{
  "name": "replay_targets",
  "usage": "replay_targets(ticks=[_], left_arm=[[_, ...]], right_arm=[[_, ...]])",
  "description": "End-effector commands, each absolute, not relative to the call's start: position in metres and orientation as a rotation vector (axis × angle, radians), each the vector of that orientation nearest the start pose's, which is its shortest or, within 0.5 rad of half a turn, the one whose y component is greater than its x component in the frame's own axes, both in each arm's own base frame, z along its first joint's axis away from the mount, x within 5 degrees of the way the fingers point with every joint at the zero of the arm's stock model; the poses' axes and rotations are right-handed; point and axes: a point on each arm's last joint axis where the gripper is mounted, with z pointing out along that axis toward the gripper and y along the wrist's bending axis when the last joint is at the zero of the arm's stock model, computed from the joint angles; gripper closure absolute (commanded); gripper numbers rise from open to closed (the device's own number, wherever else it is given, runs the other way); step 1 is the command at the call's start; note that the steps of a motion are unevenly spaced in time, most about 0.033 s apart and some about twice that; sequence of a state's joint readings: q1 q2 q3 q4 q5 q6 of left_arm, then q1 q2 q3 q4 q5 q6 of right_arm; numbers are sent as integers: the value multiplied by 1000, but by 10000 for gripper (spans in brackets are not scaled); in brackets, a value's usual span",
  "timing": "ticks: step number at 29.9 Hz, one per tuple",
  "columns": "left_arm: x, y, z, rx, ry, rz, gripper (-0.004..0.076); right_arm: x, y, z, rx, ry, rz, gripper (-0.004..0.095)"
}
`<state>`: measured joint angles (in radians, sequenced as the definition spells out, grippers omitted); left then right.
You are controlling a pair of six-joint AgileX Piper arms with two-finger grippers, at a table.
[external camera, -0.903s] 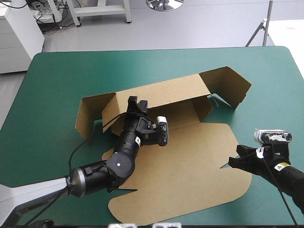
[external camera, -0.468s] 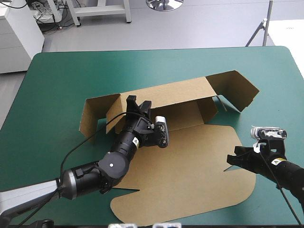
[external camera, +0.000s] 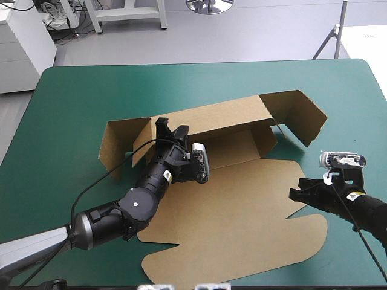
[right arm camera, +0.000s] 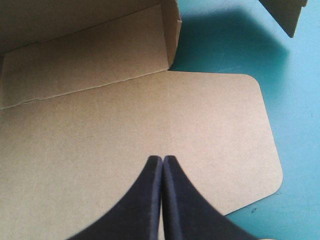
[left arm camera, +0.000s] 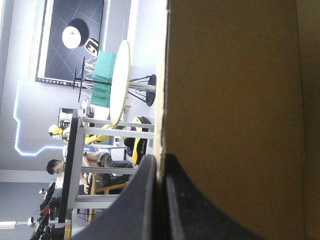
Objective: Fold the box
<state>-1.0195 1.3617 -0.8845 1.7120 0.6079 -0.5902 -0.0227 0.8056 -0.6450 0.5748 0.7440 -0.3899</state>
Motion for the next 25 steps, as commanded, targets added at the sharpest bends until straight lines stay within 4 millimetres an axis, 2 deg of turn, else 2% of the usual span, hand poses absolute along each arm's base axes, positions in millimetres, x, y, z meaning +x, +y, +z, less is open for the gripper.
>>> replay_targets(ticks=[1, 5, 8, 17, 20, 22, 25], left_arm=[[196, -214, 332, 1313, 1198, 685, 734], [196, -214, 332, 1313, 1198, 685, 734], [196, -214, 332, 1314, 1190, 690, 734], [195, -215, 332, 1331, 1173, 680, 734], [195, -216, 332, 1334, 1167, 682, 734], [196, -216, 332, 1337, 1160, 693, 734], [196, -216, 332, 1370, 1131, 732, 734]], right_arm=[[158, 29, 316, -86, 2218, 448, 923], [169, 27, 335, -114, 2183, 413, 923], [186, 25, 357, -145, 2174, 362, 923], [274, 24, 435, -227, 2087, 331, 923], [304, 23, 448, -267, 2112, 324, 923], [324, 24, 450, -297, 2150, 340, 923], [343, 25, 455, -320, 2179, 364, 923]])
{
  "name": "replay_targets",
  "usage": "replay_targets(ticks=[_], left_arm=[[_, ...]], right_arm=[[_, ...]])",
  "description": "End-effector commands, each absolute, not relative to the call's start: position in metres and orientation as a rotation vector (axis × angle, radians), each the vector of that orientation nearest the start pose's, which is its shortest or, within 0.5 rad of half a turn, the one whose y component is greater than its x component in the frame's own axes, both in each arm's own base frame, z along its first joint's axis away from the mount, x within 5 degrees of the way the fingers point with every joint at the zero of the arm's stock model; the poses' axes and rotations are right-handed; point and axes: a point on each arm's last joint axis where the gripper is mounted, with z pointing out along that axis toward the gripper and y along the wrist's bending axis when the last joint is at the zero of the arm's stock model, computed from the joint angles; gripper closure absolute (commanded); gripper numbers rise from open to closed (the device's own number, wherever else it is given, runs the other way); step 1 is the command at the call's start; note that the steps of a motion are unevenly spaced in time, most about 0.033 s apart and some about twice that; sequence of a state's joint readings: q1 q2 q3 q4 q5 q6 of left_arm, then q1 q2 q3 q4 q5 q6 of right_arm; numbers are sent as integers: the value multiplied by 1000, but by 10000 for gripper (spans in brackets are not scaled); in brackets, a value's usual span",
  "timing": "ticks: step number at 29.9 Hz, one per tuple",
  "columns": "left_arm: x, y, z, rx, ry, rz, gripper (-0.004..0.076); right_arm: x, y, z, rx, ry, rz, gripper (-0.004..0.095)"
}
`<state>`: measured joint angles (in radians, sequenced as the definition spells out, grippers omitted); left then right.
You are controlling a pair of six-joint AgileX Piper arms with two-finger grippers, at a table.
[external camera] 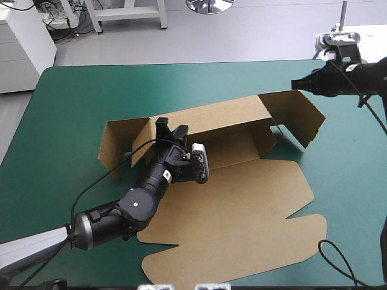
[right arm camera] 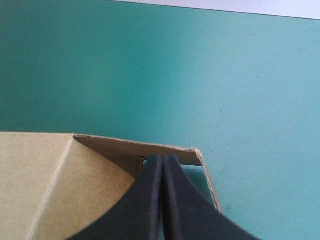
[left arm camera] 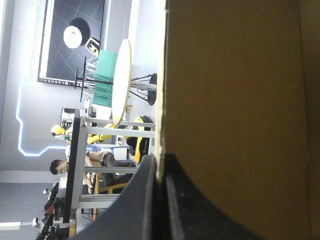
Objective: Fold the box
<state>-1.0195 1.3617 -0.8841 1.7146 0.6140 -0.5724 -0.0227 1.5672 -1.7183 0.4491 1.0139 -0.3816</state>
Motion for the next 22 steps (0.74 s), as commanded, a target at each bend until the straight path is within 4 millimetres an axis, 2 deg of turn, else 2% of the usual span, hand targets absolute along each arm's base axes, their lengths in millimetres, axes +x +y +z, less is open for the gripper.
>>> replay_targets(ticks=[1, 5, 11, 17, 22], left_arm=[[195, -216, 332, 1376, 1125, 742, 734], [187, -220, 334, 1362, 1106, 786, 734], [166, -234, 335, 1387, 1043, 747, 734], [163, -234, 335, 1376, 1054, 762, 734], [162, -232, 325, 1408, 1058, 772, 734]], right_arm=[[348, 26, 455, -319, 2187, 372, 923], [360, 23, 453, -307, 2212, 348, 923], [361, 21, 452, -302, 2218, 313, 923], [362, 17, 452, -289, 2217, 262, 923], [371, 15, 446, -280, 2212, 229, 923]])
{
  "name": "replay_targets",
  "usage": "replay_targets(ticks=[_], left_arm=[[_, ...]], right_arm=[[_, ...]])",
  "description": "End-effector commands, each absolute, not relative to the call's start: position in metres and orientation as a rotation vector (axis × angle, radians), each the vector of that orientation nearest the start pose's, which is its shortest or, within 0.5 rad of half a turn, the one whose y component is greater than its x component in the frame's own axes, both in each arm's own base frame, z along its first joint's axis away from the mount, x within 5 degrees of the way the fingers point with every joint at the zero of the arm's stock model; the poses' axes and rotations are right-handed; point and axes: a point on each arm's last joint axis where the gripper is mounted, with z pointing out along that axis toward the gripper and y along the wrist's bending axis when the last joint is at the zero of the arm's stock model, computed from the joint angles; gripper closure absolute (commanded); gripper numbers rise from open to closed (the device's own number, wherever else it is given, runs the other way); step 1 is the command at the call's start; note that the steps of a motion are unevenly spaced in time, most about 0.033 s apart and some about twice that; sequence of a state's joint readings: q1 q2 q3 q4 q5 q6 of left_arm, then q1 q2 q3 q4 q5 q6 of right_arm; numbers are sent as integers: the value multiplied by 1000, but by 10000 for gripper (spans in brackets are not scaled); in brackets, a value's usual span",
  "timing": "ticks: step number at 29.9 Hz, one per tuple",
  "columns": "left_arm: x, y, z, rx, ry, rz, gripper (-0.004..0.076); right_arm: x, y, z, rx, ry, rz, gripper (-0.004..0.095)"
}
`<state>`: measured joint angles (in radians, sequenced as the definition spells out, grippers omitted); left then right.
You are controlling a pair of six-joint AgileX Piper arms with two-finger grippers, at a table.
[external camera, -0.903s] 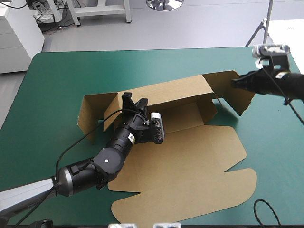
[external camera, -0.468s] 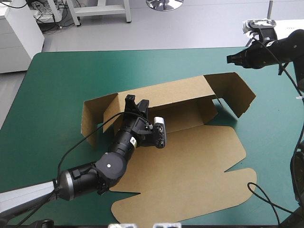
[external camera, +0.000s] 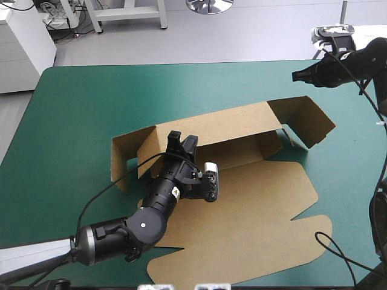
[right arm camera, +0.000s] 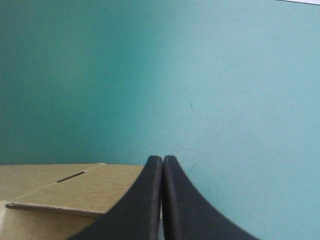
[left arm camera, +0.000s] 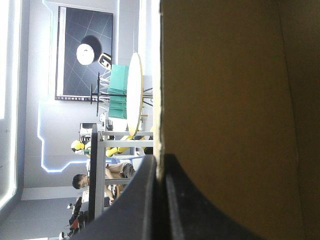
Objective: Fold the box
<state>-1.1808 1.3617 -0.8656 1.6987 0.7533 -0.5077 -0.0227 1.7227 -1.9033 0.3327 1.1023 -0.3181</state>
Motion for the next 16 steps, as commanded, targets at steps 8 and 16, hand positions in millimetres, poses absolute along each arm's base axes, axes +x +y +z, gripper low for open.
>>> replay_targets(ticks=[8, 16], left_arm=[[162, -230, 320, 1421, 1059, 785, 734], [162, -229, 321, 1417, 1061, 790, 734]], right_arm=[[404, 20, 407, -302, 2283, 338, 925], [400, 28, 389, -465, 2401, 457, 925]])
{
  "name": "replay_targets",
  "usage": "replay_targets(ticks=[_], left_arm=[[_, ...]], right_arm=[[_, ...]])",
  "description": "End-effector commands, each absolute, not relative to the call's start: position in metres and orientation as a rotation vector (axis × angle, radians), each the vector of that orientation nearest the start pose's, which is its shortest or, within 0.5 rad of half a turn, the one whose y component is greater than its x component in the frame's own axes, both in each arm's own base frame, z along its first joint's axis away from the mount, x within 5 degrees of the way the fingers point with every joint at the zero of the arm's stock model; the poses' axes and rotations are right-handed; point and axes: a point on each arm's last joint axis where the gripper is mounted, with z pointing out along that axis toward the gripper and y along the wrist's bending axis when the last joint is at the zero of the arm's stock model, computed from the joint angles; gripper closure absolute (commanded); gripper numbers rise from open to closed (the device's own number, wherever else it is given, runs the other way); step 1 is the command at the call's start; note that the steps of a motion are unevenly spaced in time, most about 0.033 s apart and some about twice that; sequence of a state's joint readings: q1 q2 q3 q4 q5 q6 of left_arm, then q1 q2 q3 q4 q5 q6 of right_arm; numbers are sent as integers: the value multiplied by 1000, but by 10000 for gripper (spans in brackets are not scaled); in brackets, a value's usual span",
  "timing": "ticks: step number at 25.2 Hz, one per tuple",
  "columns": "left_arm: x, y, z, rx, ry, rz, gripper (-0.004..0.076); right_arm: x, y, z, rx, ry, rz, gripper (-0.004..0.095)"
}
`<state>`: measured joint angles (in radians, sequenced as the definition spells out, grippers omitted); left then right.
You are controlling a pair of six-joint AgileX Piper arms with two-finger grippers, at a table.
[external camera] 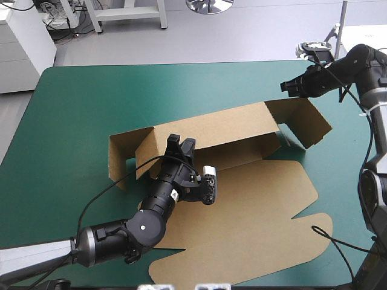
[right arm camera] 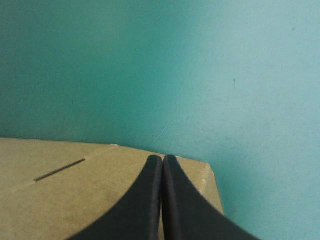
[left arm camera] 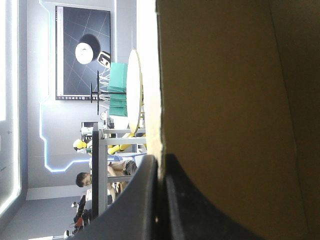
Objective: Fold the box
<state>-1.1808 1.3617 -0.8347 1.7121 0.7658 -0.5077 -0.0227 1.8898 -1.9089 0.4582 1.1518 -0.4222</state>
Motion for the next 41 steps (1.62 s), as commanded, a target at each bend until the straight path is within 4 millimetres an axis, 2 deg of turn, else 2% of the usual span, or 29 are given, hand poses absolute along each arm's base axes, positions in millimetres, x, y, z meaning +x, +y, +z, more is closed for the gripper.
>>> replay_targets(ticks=[1, 12, 14, 21, 24, 30, 37, 41], left_arm=[[163, -229, 321, 1416, 1063, 792, 734], [196, -207, 317, 1405, 1154, 815, 734], [197, -206, 317, 1408, 1151, 815, 734], [196, -208, 316, 1425, 1135, 795, 734], [196, -208, 316, 1425, 1135, 795, 734], [196, -208, 316, 1425, 1135, 795, 734], [196, -209, 316, 1430, 1132, 787, 734], [196, -209, 316, 1434, 1129, 782, 734]], right_arm=[[398, 28, 387, -485, 2418, 464, 925], [373, 31, 372, -496, 2505, 535, 925], [366, 34, 366, -528, 2504, 576, 925], [365, 43, 375, -558, 2408, 721, 925], [368, 41, 375, -551, 2388, 669, 925], [368, 43, 375, -550, 2384, 685, 925], [366, 56, 365, -633, 2393, 728, 925], [360, 59, 350, -650, 2416, 750, 925]])
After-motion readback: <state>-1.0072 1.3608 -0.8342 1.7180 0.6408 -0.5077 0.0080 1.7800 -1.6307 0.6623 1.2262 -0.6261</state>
